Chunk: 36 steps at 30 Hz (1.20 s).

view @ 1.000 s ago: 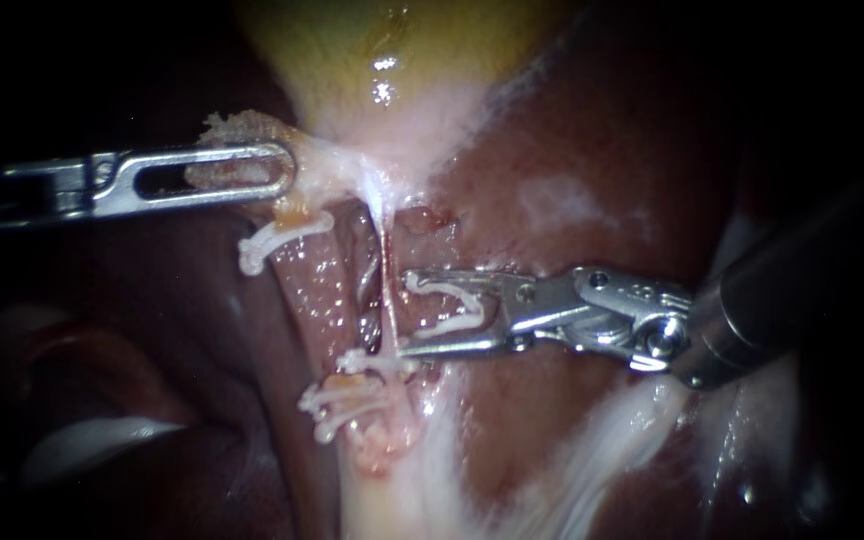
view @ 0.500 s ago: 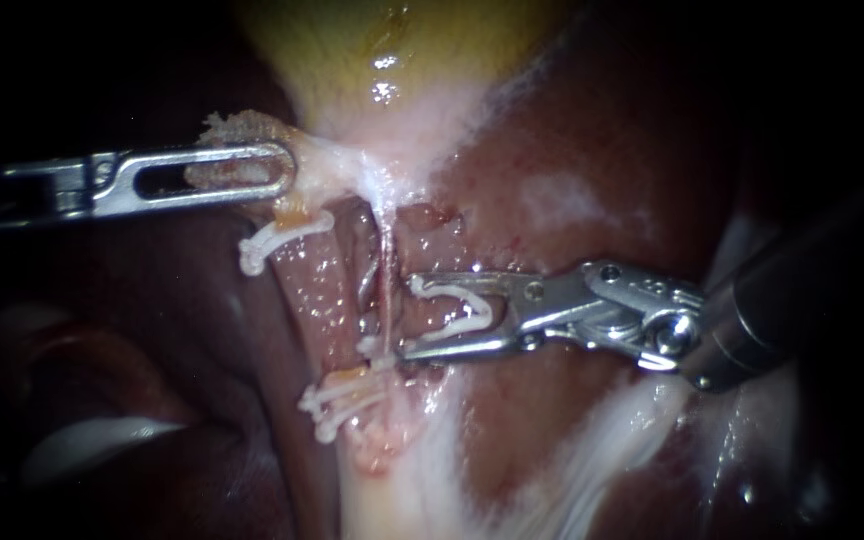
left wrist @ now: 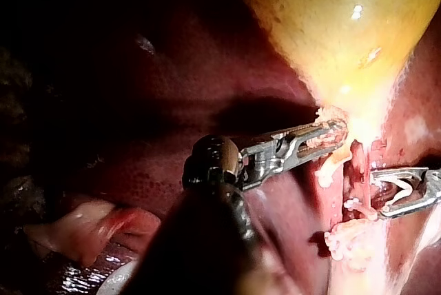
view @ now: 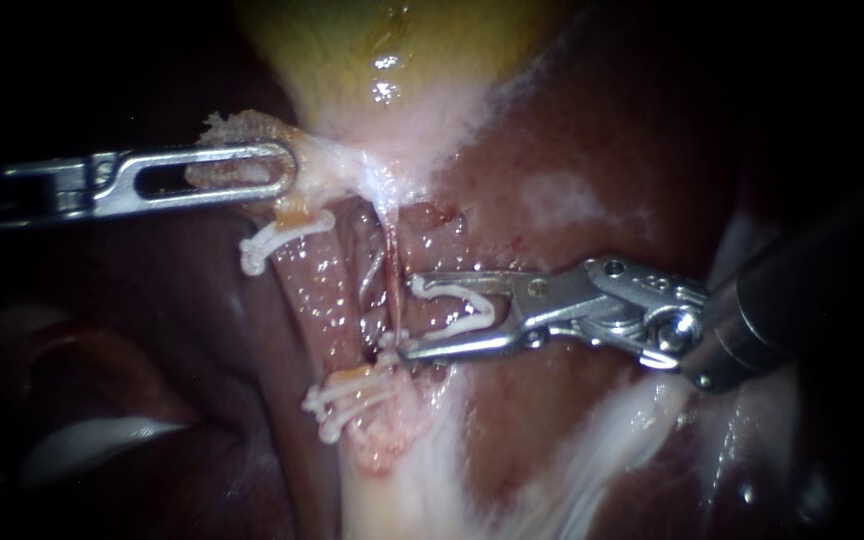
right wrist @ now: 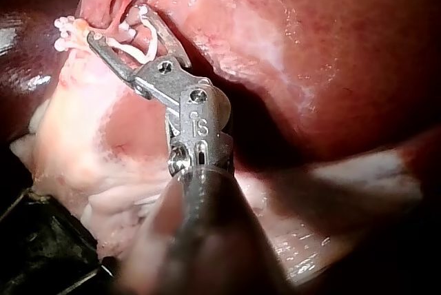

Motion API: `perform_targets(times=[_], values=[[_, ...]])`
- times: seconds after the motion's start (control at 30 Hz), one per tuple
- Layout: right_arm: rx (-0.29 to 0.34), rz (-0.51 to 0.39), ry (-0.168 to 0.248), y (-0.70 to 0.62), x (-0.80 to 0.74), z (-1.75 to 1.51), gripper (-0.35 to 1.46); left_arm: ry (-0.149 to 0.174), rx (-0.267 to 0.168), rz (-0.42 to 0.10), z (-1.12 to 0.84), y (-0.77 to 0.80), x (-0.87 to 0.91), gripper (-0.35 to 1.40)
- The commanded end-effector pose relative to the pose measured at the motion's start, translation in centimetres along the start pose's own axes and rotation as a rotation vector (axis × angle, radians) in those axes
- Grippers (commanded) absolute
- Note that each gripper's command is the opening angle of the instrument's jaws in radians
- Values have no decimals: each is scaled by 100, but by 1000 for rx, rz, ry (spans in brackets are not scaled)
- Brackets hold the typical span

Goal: Clipping second clip right tube

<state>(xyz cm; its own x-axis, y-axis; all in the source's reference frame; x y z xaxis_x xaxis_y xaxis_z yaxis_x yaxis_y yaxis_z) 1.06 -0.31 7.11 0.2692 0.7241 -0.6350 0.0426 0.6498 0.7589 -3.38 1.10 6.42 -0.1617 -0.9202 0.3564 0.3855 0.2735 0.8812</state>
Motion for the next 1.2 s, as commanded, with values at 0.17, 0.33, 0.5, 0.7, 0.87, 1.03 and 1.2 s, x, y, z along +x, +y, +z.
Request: perform_targets(times=[0.17, 0.33, 0.5, 0.7, 0.87, 1.03, 1.2], values=[[8, 17, 6, -1, 1, 4, 46, -1, -1, 0, 1, 0, 0, -35], [14, 38, 9, 0, 1, 8, 46, -1, -1, 0, 1, 0, 0, -35], [17, 60, 15, 0, 2, 13, 47, -1, -1, 0, 1, 0, 0, -35], [25, 75, 17, 0, 2, 18, 48, -1, -1, 0, 2, 0, 0, -35], [39, 92, 24, -1, 1, 24, 48, 1, 1, 0, 2, 0, 1, -35], [60, 107, 31, -3, -1, 34, 47, 0, 1, 0, 2, -1, 1, -35], [58, 111, 31, -3, -3, 40, 47, 0, 1, 0, 2, -1, 1, -35]])
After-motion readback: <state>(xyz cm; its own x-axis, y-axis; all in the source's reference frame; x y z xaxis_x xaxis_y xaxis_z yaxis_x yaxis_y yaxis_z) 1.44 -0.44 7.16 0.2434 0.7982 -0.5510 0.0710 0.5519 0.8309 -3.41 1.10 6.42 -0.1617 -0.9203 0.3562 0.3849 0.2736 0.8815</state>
